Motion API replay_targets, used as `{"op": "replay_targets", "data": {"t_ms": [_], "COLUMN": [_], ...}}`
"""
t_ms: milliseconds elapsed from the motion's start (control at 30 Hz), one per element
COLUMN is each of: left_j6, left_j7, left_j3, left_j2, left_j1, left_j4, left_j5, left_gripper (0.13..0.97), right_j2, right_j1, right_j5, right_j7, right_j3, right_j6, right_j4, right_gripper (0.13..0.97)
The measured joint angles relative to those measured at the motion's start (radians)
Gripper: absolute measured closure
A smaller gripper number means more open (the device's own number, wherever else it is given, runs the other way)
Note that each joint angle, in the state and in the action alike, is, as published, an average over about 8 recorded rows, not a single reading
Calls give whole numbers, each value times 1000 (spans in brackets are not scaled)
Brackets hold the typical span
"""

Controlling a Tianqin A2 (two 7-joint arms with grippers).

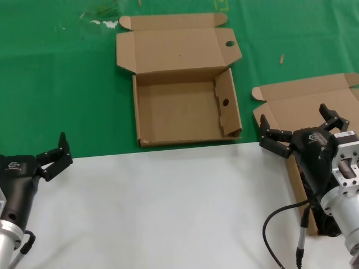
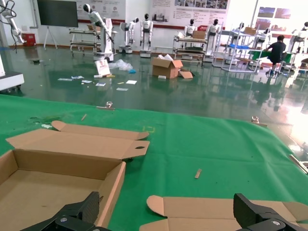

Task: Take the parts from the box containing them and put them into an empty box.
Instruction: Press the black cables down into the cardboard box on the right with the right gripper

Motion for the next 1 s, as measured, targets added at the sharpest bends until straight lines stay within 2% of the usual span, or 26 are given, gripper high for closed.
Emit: {"op": "replay_targets", "data": {"t_ms": [367, 600, 833, 1000], "left_j6": [0, 0, 0, 0], "left_j7": [0, -1, -1, -1], "left_j3": [0, 0, 0, 0], "left_j2": [0, 0, 0, 0], "left_j1": [0, 0, 0, 0], "left_j4": [0, 0, 0, 0], "left_j5": [0, 0, 0, 0], "left_gripper": [132, 132, 132, 132], "right_j2": [0, 15, 166, 294], "right_j1": [0, -34, -152, -284], "right_j5": [-1, -52, -99, -78], "right_j7": [-1, -73, -98, -115], "right_j3": [1, 25, 46, 144], "right_j6": [-1, -32, -71, -169], "right_j4": [0, 25, 111, 215], "right_gripper": [129, 129, 129, 129]}}
